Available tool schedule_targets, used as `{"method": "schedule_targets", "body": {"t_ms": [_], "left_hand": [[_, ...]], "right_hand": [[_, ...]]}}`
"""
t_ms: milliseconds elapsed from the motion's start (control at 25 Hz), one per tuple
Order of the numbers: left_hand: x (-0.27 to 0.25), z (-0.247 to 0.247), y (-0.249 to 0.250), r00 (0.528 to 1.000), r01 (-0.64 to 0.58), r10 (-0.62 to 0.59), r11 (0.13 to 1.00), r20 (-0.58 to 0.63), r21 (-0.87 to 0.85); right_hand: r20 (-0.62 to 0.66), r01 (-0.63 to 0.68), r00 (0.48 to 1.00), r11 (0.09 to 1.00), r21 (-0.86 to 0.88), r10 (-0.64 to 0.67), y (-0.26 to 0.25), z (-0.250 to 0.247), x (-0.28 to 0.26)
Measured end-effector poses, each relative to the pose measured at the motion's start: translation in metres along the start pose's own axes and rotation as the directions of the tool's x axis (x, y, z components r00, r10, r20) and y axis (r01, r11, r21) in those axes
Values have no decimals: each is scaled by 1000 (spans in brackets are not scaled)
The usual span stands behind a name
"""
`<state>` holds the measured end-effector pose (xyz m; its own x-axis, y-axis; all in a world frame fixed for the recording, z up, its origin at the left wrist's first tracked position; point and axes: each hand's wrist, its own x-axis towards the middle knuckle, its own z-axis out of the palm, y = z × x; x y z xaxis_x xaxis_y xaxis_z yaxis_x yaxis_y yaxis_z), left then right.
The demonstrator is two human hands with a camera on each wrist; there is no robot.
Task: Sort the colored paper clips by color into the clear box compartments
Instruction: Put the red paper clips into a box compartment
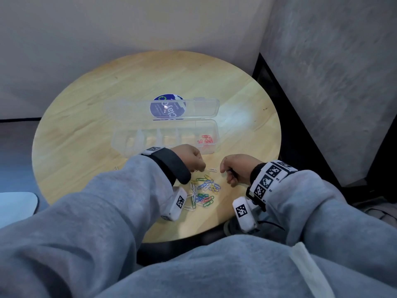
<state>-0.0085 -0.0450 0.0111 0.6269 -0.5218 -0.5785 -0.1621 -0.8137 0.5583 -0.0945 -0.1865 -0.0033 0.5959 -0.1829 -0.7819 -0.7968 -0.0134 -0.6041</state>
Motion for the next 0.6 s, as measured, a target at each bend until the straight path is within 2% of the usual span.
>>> {"method": "schedule_targets", "body": {"t_ms": [120,200,280,320,360,440,520,600], "left_hand": [[-3,-9,-5,1000,-6,9,978,16,-207],[-5,-10,-9,1000,-10,15,947,12,-321],[-7,-9,-9,999,16,1,897,38,-442],[-9,-9,-7,998,51,-26,867,57,-496],[-9,-8,-6,995,89,-55,841,79,-533],[-9,-6,-6,988,148,-103,820,113,-552],[-9,-2,-6,982,187,-139,831,130,-523],[-6,3,-8,976,216,-170,835,135,-506]], "right_hand": [[80,-49,996,999,8,48,0,5,-1],[88,-54,994,995,-86,62,1,7,-2],[36,-14,999,965,-260,24,0,7,-6],[7,19,1000,917,-400,-17,0,7,-9],[-23,33,998,825,-565,-56,0,6,-12],[-58,35,989,586,-810,-138,-1,7,-21],[-54,37,985,498,-866,-167,0,11,-25],[-54,45,980,481,-876,-190,3,18,-22]]}}
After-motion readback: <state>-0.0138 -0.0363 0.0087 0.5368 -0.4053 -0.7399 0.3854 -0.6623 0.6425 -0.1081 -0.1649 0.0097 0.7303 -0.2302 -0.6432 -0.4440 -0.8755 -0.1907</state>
